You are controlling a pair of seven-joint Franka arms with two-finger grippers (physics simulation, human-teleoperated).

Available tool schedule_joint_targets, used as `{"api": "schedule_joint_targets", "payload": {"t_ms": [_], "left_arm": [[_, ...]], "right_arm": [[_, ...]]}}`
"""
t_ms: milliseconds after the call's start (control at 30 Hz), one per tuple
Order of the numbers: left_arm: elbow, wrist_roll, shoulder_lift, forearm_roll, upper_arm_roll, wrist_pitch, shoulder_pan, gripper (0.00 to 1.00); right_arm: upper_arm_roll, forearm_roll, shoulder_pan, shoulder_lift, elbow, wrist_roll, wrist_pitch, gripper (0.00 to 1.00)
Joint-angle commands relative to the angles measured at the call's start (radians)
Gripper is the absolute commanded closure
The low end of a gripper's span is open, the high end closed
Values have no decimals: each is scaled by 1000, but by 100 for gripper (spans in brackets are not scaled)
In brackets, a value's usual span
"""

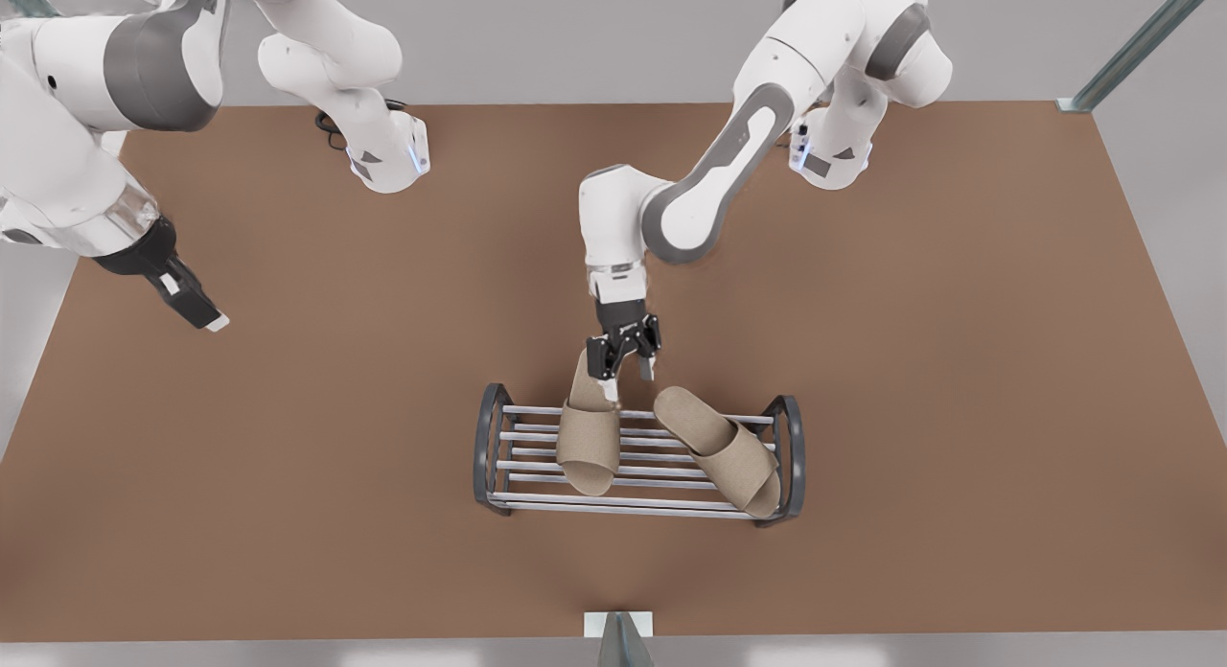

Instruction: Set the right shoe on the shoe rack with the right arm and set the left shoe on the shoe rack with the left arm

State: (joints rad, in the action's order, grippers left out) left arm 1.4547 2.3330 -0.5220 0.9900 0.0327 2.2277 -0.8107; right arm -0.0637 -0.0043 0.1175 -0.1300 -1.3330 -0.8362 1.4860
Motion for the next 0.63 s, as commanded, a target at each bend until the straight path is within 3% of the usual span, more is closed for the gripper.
{"api": "schedule_joint_targets", "payload": {"t_ms": [0, 33, 100, 133, 200, 267, 367, 467, 600], "left_arm": [[-140, -1568, 48, -404, 53, -887, 40, 0], [-301, -1906, 59, -573, 53, -1008, 188, 0], [-425, -2310, 89, -738, 55, -1027, 496, 0], [-453, -2373, 89, -749, 58, -1008, 562, 0], [-412, -2384, 180, -763, 55, -1002, 573, 0], [-79, -2495, 341, -795, 65, -770, 599, 0], [-66, -2724, 264, -864, 72, -770, 653, 0], [-71, -2712, 361, -866, 67, -769, 648, 0], [-71, -2710, 382, -863, 69, -767, 648, 0]], "right_arm": [[5, 10, 77, 4, -64, 741, -79, 0], [7, 10, 80, 3, -64, 698, -78, 0], [15, 18, 82, -5, -66, 637, -44, 0], [16, 20, 80, -14, -58, 631, -38, 0], [15, 13, 80, -19, -57, 631, -41, 0], [15, 15, 82, -25, -54, 649, -43, 0], [16, -13, 88, -36, -54, 724, -46, 0], [16, -14, 91, -36, -55, 724, -46, 0], [16, -17, 103, -42, -55, 721, -47, 0]]}}
